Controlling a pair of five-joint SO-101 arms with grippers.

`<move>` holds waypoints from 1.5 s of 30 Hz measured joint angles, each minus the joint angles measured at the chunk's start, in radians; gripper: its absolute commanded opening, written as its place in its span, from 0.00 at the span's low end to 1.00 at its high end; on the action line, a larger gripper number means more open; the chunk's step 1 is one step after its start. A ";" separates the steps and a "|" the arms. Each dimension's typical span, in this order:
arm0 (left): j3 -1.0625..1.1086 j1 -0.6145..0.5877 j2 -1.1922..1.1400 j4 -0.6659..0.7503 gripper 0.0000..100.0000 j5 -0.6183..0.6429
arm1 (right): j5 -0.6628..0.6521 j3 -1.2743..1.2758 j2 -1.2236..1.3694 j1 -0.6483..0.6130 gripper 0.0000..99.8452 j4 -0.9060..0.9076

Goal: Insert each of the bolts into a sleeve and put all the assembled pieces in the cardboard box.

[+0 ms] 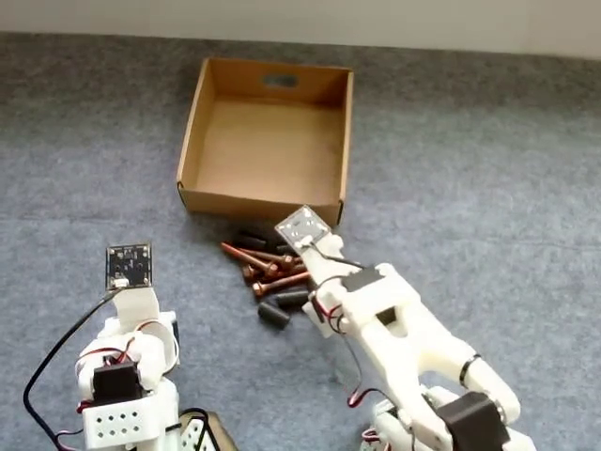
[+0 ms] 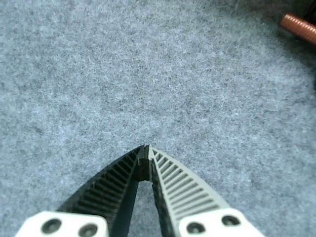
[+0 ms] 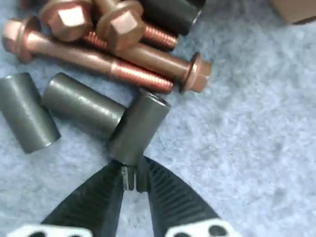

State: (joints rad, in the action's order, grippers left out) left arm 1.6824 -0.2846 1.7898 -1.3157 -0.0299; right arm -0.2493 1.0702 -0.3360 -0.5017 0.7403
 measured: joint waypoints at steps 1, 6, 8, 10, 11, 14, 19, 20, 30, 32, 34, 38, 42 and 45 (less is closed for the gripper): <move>0.000 0.000 0.000 0.000 0.01 0.000 | 0.000 0.017 -0.029 0.003 0.02 0.000; 0.000 0.000 0.000 0.000 0.01 0.000 | 0.000 0.080 -0.169 0.014 0.16 0.008; 0.000 0.000 0.000 0.000 0.01 0.000 | 0.000 0.080 -0.207 0.014 0.23 0.008; 0.000 0.000 0.000 0.000 0.01 0.000 | 0.000 0.080 -0.215 0.003 0.25 0.008; 0.000 0.000 0.000 0.000 0.01 0.000 | 0.000 0.080 -0.215 -0.012 0.25 0.008; 0.000 0.000 0.000 0.000 0.01 0.000 | 0.000 0.080 -0.207 -0.063 0.23 0.008; 0.000 0.000 0.000 0.000 0.01 0.000 | 0.080 -0.025 -0.110 -0.097 0.18 0.008; 0.000 0.000 0.000 0.000 0.01 0.000 | 0.098 -0.057 -0.083 -0.097 0.17 0.008; 0.000 0.000 0.000 0.000 0.01 0.000 | 0.132 -0.273 0.203 -0.080 0.16 0.008; 0.000 0.000 0.000 0.000 0.01 0.000 | 0.132 -0.302 0.241 -0.057 0.16 0.002; 0.000 0.000 0.000 0.000 0.01 0.000 | 0.135 -0.313 0.270 -0.040 0.16 -0.002; 0.000 0.000 0.000 0.000 0.01 0.000 | 0.135 -0.304 0.295 -0.021 0.16 -0.002; 0.000 0.000 0.000 0.000 0.01 0.000 | 0.133 -0.307 0.308 -0.020 0.16 0.003; 0.000 0.000 0.000 0.000 0.01 0.000 | 0.132 -0.313 0.310 -0.020 0.16 0.029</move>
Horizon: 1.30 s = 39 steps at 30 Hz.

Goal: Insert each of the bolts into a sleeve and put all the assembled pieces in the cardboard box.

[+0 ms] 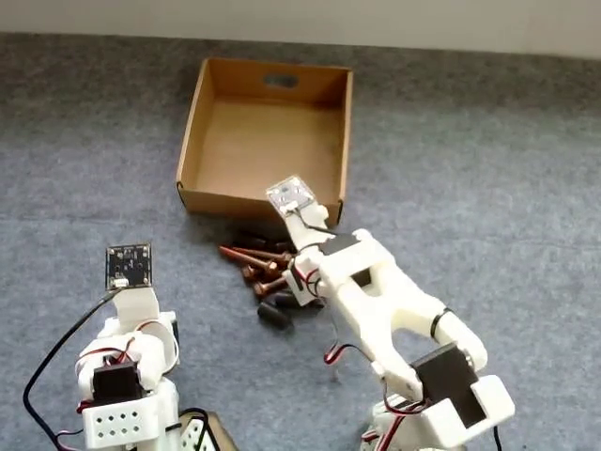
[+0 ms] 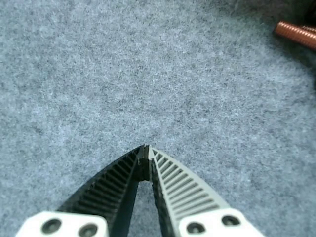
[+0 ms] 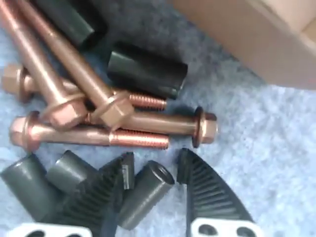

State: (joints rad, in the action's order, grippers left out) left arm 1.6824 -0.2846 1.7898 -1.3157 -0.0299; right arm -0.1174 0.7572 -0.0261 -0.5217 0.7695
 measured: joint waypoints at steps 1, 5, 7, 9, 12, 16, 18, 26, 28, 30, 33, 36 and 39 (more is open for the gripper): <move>0.000 0.000 0.000 0.000 0.01 0.000 | 0.000 0.000 -0.003 0.000 0.16 0.011; 0.000 0.000 0.000 0.000 0.01 0.000 | 0.000 0.000 -0.008 0.002 0.16 0.049; 0.000 0.000 0.000 0.000 0.01 0.000 | 0.000 0.000 -0.008 0.003 0.16 0.066; 0.000 0.000 0.000 0.000 0.01 0.000 | 0.000 0.000 -0.008 0.003 0.17 0.071; 0.000 0.000 0.000 0.000 0.01 0.000 | 0.008 0.000 -0.008 0.003 0.22 0.071; 0.000 0.000 0.000 0.000 0.01 0.000 | 0.052 0.000 -0.006 0.002 0.28 0.072; 0.000 0.000 0.000 0.000 0.01 0.000 | 0.058 0.000 -0.002 0.002 0.26 0.080; 0.000 0.000 0.000 0.000 0.01 0.000 | 0.110 0.000 -0.008 0.012 0.09 0.081; 0.000 0.000 0.000 0.000 0.01 0.000 | 0.129 0.000 -0.008 0.020 0.03 0.081; 0.000 0.000 0.000 0.000 0.01 0.000 | 0.137 0.000 -0.008 0.020 0.00 0.081; 0.000 0.000 0.000 0.000 0.01 0.000 | 0.140 0.000 -0.005 0.021 0.01 0.081; 0.000 0.000 0.000 0.000 0.01 0.000 | 0.140 0.000 -0.005 0.021 0.01 0.081; 0.000 0.000 0.000 0.000 0.01 0.000 | 0.115 -0.002 -0.015 0.021 0.01 0.081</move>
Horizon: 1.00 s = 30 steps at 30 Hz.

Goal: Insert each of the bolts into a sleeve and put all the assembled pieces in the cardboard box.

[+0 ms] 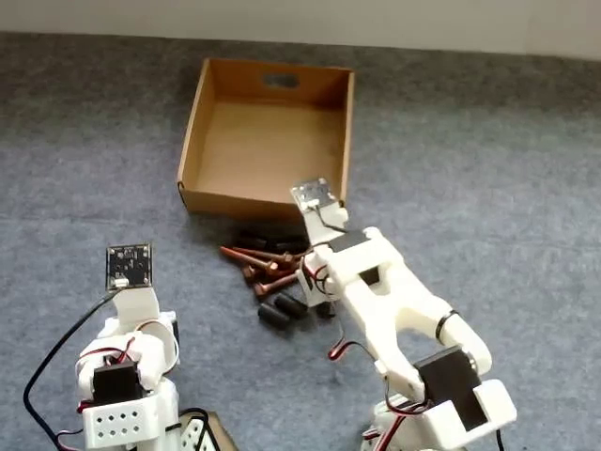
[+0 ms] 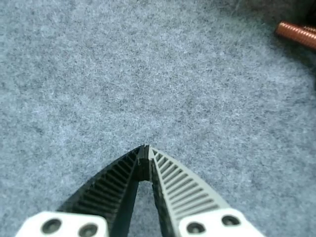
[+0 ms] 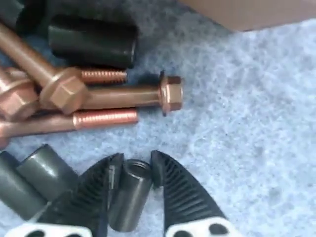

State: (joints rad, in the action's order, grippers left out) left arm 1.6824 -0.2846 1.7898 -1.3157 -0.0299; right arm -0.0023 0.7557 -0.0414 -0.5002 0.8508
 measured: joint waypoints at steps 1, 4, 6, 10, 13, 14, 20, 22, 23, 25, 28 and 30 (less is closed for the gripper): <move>0.000 0.000 0.000 0.000 0.01 0.000 | -0.018 -0.002 -0.015 0.000 0.01 0.000; 0.000 0.000 0.000 0.000 0.01 0.000 | -0.052 0.026 -0.089 0.023 0.01 0.012; 0.000 0.000 0.000 0.000 0.01 0.000 | -0.075 0.075 -0.166 0.060 0.01 0.017; 0.000 0.000 0.000 0.000 0.01 0.000 | -0.130 0.210 -0.322 0.103 0.01 0.018; 0.000 0.000 0.000 0.000 0.01 0.000 | -0.166 0.281 -0.374 0.109 0.04 0.018; 0.000 0.000 0.000 0.000 0.01 0.000 | -0.173 0.285 -0.377 0.110 0.08 0.020; 0.000 0.000 0.000 0.000 0.01 0.000 | -0.181 0.298 -0.381 0.112 0.12 0.020; 0.000 0.000 0.000 0.000 0.01 0.000 | -0.181 0.298 -0.384 0.112 0.10 0.020; 0.000 0.000 0.000 0.000 0.01 0.000 | -0.181 0.301 -0.391 0.112 0.10 0.020; 0.000 0.000 0.000 0.000 0.01 0.000 | -0.181 0.330 -0.425 0.112 0.10 0.020; 0.000 0.000 0.000 0.000 0.01 0.000 | -0.181 0.388 -0.499 0.112 0.12 0.032; 0.000 0.000 0.000 0.000 0.01 0.000 | -0.181 0.428 -0.551 0.112 0.17 0.032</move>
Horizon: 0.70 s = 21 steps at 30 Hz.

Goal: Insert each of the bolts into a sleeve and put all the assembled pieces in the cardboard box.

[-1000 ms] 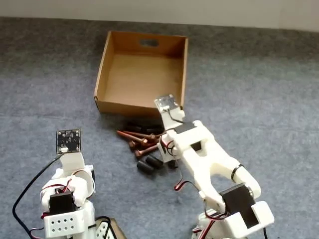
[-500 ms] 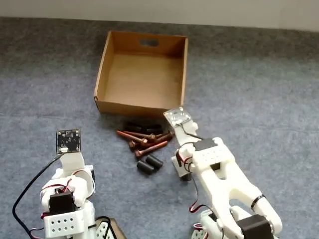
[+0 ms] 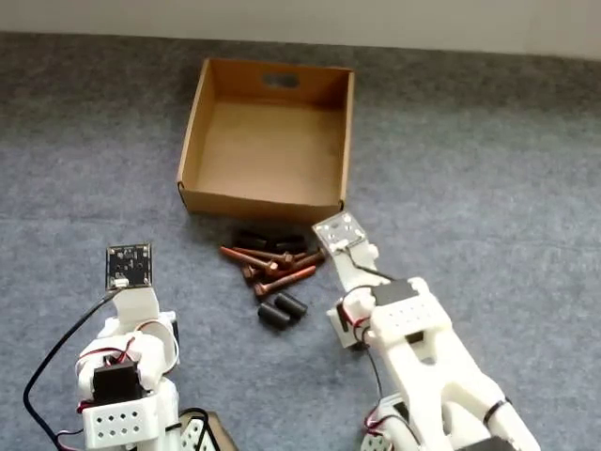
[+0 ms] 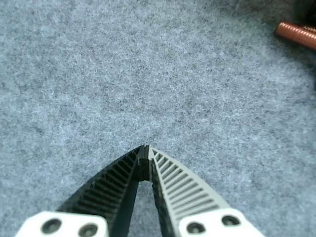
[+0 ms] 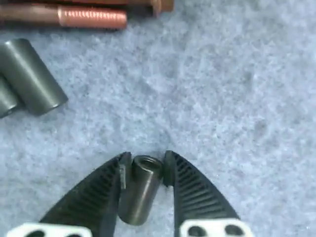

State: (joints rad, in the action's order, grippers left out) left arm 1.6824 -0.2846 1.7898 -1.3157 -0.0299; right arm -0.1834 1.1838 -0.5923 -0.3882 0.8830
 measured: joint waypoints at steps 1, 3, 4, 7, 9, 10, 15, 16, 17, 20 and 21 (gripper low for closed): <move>0.000 0.000 0.000 0.000 0.01 0.000 | 0.000 0.020 -0.021 0.000 0.20 0.000; 0.000 0.000 0.000 0.000 0.01 0.000 | 0.000 0.060 -0.057 0.000 0.24 0.000; 0.000 0.000 0.000 0.000 0.01 0.000 | 0.000 0.075 -0.072 0.000 0.25 0.000; 0.000 0.000 0.000 0.000 0.01 0.000 | 0.000 0.091 -0.092 0.000 0.24 0.000; 0.000 0.000 0.000 0.000 0.01 0.000 | 0.000 0.092 -0.095 0.000 0.24 0.000; 0.000 0.000 0.000 0.000 0.01 0.000 | 0.000 0.092 -0.095 0.000 0.24 0.000; 0.000 0.000 0.000 0.000 0.01 0.000 | 0.000 0.101 -0.098 0.002 0.04 0.000; 0.000 0.000 0.000 0.000 0.01 0.000 | 0.000 0.101 -0.098 0.003 0.00 0.000; 0.000 0.000 0.000 0.000 0.01 0.000 | -0.002 0.101 -0.098 0.005 0.01 0.000; 0.000 0.000 0.000 0.000 0.01 0.000 | -0.002 0.101 -0.100 0.005 0.00 0.018; 0.000 0.000 0.000 0.000 0.01 0.000 | -0.002 0.101 -0.103 0.005 0.00 0.021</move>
State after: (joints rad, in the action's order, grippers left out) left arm 1.6824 -0.2846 1.7898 -1.3157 -0.0299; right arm -0.1849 1.2850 -0.6951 -0.3836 0.9045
